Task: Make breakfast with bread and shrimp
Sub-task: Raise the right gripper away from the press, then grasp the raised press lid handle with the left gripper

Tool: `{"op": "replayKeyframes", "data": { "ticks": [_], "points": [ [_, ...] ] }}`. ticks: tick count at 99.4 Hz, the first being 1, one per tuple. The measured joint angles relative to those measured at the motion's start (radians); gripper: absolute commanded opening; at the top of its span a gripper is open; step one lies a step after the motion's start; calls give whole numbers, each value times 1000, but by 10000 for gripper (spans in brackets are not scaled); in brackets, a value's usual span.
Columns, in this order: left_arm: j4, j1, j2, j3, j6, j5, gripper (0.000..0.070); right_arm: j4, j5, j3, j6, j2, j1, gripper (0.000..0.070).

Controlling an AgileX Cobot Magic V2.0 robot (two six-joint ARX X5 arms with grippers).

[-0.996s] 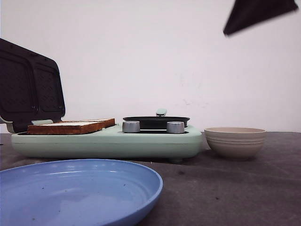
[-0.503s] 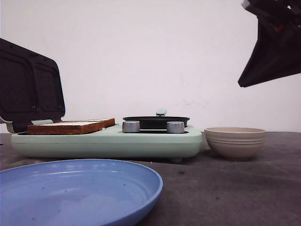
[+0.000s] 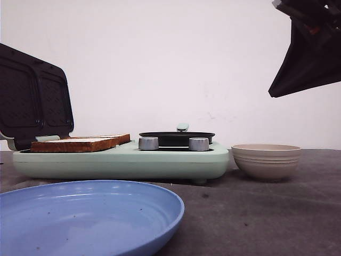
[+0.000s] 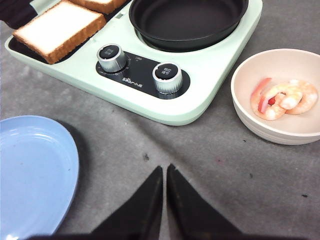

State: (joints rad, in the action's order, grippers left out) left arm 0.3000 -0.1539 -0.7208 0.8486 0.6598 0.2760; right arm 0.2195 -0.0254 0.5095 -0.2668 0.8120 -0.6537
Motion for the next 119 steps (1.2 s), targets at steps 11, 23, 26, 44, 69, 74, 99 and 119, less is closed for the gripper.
{"op": "replayKeyframes", "data": {
  "ticks": [11, 23, 26, 44, 69, 74, 99, 119],
  "points": [
    [-37, -63, -56, 0, 78, 64, 633, 0, 2, 0, 0, 0, 0, 3],
    [-75, -122, -114, 0, 138, 109, 631, 0, 7, 0, 0, 0, 0, 3],
    [-91, -134, -126, 0, 147, 121, 632, 0, 7, 0, 0, 0, 0, 3],
    [-216, -151, -218, 0, 218, 167, 631, 0, 7, 0, 0, 0, 0, 3],
    [-314, -151, -362, 0, 318, 188, 631, 0, 25, 0, 0, 0, 0, 3],
    [-331, -151, -390, 0, 328, 189, 631, 0, 25, 0, 0, 0, 0, 3],
    [-452, -151, -481, 0, 374, 192, 631, 0, 25, 0, 0, 0, 0, 3],
    [-517, -151, -561, 0, 444, 203, 630, 0, 25, 0, 0, 0, 0, 3]
  ]
}}
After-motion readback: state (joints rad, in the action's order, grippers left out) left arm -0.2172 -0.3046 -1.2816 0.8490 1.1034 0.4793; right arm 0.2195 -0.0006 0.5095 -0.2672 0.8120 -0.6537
